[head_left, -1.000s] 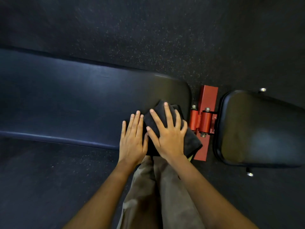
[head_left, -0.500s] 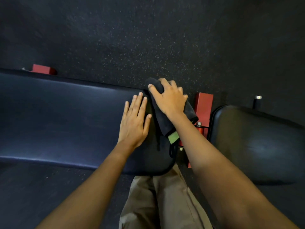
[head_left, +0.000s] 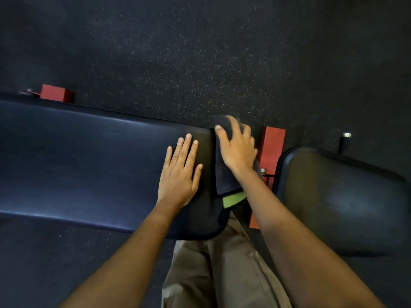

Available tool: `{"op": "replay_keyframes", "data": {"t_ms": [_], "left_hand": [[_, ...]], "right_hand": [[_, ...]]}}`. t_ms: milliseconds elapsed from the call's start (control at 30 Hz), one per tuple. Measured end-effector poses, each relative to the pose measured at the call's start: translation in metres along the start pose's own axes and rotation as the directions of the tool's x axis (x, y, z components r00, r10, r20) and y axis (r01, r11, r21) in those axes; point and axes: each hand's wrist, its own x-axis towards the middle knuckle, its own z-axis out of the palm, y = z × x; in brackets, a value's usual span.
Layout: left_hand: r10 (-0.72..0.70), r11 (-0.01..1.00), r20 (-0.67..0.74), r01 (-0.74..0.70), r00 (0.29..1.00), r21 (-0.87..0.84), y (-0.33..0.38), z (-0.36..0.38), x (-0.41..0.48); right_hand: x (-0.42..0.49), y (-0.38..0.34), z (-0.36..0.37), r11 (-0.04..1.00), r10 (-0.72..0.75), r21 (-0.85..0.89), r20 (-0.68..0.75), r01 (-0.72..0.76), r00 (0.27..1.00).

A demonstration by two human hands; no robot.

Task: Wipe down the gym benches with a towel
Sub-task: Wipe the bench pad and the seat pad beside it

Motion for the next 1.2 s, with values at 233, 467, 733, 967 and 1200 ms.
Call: {"op": "replay_keyframes", "data": {"t_ms": [233,467,733,967,1200], "left_hand": [[-0.006,1.000,0.006,0.007,1.000,-0.019,0.001,0.001,-0.001],[0.085,0.995,0.029,-0.083,0.996,-0.062,-0.010,-0.002,-0.029],[0.142,0.984,0.079,-0.131,0.987,-0.121,-0.057,-0.012,-0.116],[0.022,0.954,0.104,0.010,0.994,-0.299,-0.083,-0.029,-0.163],[-0.154,0.798,0.234,0.261,0.960,-0.544,-0.078,-0.065,-0.168]], "right_hand": [[-0.016,0.023,0.008,0.984,-0.076,0.152,-0.099,0.091,0.992],[-0.111,0.056,0.047,0.958,0.137,0.280,-0.265,-0.060,0.954],[-0.187,0.046,0.105,0.853,0.458,0.433,-0.353,-0.291,0.816],[-0.212,0.010,0.130,0.825,0.533,0.439,-0.394,-0.356,0.749],[-0.256,-0.037,0.146,0.956,0.284,0.158,-0.301,-0.246,0.910]]}}
